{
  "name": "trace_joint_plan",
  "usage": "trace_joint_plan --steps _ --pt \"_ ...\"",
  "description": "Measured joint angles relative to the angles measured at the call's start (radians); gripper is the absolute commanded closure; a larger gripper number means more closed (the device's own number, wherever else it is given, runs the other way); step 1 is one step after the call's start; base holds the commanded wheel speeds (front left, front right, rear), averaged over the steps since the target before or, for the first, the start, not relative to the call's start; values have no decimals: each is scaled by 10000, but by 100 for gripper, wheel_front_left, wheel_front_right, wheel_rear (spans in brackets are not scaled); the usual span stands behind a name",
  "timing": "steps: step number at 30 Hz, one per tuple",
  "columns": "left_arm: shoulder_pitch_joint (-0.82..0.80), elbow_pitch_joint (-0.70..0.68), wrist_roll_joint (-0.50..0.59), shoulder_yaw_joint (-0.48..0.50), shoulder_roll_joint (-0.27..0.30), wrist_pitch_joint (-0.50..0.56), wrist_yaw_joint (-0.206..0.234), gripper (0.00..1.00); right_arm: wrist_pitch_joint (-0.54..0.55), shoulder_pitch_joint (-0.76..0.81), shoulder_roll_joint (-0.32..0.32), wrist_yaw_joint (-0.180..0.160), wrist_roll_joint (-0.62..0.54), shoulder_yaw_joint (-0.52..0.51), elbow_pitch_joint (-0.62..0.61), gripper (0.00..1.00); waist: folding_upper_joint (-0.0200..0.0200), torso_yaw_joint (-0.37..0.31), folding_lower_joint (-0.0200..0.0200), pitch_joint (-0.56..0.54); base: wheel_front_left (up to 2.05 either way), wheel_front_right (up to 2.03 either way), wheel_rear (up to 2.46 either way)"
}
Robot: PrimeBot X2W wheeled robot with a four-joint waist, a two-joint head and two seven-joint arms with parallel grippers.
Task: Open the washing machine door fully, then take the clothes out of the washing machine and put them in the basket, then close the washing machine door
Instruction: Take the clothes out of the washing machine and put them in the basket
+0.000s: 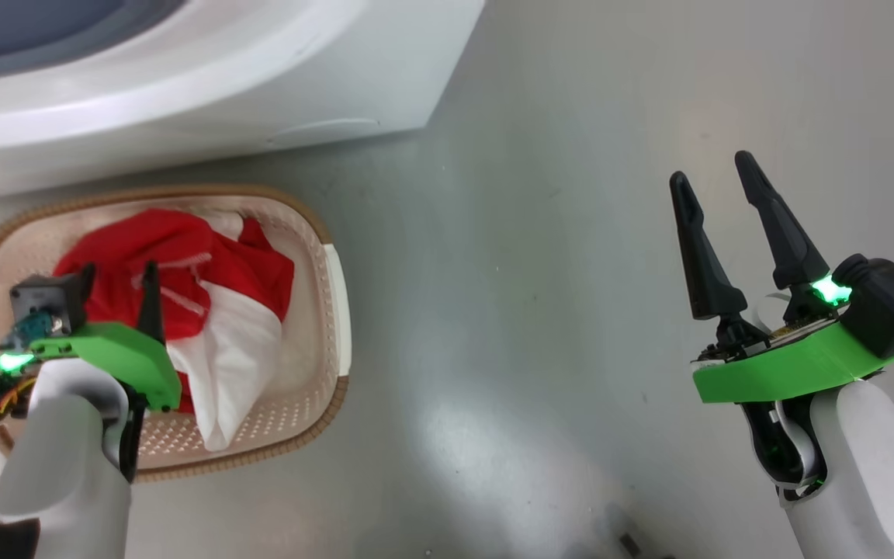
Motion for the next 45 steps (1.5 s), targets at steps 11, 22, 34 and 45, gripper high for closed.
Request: trace_joint_plan --steps 11,22,34,45 --pt "1464 -1933 -163 345 -322 0 -81 0 0 745 -159 0 2 -146 318 0 0 242 0 -1350 0 0 0" --pt "3131 -4429 8 604 -583 0 -100 0 0 1624 -383 0 25 -245 481 0 0 524 0 -2801 0 0 0" --pt "5274 -7116 217 673 -815 0 -176 0 2 2784 -445 0 36 -527 527 0 0 821 0 -4393 0 0 0" --pt "6913 -8345 215 844 -934 0 -249 0 2 3611 -573 0 127 -790 562 0 0 978 0 -5378 0 0 0"
